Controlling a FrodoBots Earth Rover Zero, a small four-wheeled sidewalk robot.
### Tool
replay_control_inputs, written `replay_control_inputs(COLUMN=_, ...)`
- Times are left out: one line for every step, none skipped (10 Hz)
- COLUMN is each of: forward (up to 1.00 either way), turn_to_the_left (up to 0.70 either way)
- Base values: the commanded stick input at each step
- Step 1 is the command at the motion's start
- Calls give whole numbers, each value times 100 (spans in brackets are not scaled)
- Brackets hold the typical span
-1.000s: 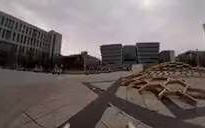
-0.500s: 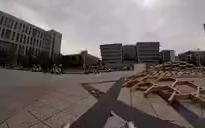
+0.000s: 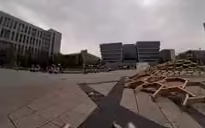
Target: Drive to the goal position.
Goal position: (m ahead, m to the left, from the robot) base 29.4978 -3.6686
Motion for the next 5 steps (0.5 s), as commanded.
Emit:
replay_control_inputs(forward=70, turn_to_the_left=0)
replay_control_inputs(forward=70, turn_to_the_left=0)
replay_control_inputs(forward=70, turn_to_the_left=0)
replay_control_inputs(forward=70, turn_to_the_left=0)
replay_control_inputs(forward=70, turn_to_the_left=0)
